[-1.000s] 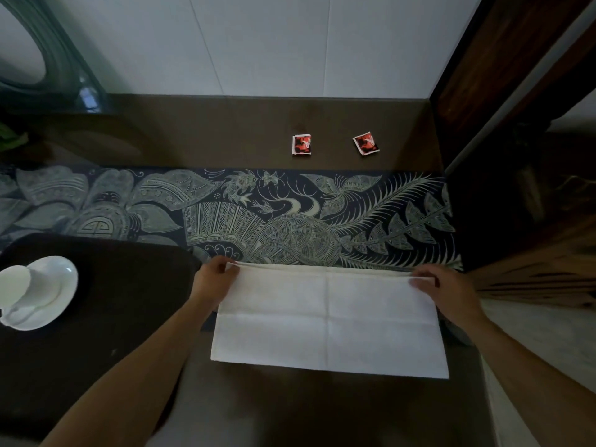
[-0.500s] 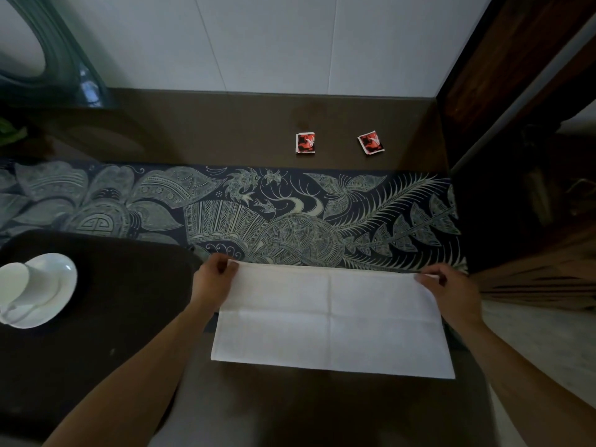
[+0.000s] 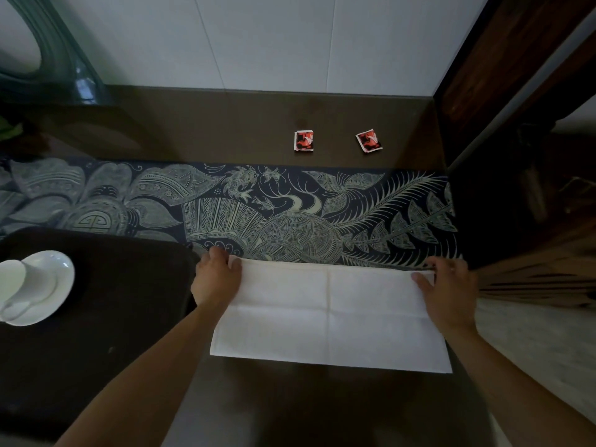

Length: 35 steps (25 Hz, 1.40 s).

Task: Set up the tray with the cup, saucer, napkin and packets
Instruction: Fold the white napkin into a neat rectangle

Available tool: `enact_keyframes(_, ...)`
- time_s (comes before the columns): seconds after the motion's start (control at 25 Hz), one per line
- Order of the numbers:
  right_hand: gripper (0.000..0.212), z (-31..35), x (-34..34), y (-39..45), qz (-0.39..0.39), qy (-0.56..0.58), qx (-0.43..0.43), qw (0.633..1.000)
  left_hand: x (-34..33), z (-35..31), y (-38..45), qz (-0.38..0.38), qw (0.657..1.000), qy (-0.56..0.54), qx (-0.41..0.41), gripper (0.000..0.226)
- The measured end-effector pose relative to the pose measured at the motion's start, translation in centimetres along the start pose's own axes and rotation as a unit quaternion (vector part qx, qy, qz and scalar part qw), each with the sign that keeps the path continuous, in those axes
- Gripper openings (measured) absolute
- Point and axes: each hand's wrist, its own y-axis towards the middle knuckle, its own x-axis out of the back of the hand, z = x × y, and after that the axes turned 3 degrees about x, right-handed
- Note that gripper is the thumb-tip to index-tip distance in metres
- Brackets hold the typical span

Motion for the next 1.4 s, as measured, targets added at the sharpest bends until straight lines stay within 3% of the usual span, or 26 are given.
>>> enact_keyframes(0.08, 0.042, 1.7, 0.5, -1.6, -0.029, -0.030, 0.022, 0.999, 0.1, -0.6, -1.6, -0.058, 0.998, 0.010, -0.025, 0.030)
enact_keyframes(0.16, 0.042, 4.0, -0.1, -4.8, -0.024, -0.043, 0.098, 0.994, -0.8, -1.4, -4.8, -0.101, 0.985, -0.004, -0.141, 0.034)
enact_keyframes(0.28, 0.050, 7.2, -3.0, -11.2, 0.054, -0.054, 0.224, 0.972, -4.2, -2.1, -12.3, -0.032, 0.943, 0.000, -0.330, 0.042)
enact_keyframes(0.4, 0.056, 8.1, -5.6, -14.8, 0.089, -0.095, 0.256, 0.958, -7.5, -1.2, -17.3, 0.035, 0.901, 0.084, -0.424, 0.058)
enact_keyframes(0.68, 0.063, 6.1, -6.7, -15.7, 0.115, -0.127, 0.184, 0.968, -8.4, 1.2, -16.3, 0.052, 0.912, 0.158, -0.374, 0.059)
enact_keyframes(0.92, 0.074, -0.4, -3.8, -15.2, 0.101, -0.137, 0.046, 0.984, -4.0, 9.5, -12.0, 0.025, 0.939, 0.170, -0.297, 0.065)
enact_keyframes(1.24, 0.076, -1.2, -2.2, -14.5, 0.165, -0.148, 0.025, 0.975, -2.2, 9.6, -10.6, 0.086, 0.944, 0.146, -0.282, 0.070)
enact_keyframes(1.32, 0.074, -0.8, -1.7, -14.6, 0.174, -0.159, 0.025, 0.972, -1.1, 8.5, -10.0, 0.059, 0.973, 0.069, -0.212, 0.062)
enact_keyframes(1.4, 0.072, -0.3, -1.4, -14.8, 0.179, -0.164, 0.027, 0.970, 0.0, 7.0, -8.8, 0.063, 0.994, -0.039, -0.082, 0.056)
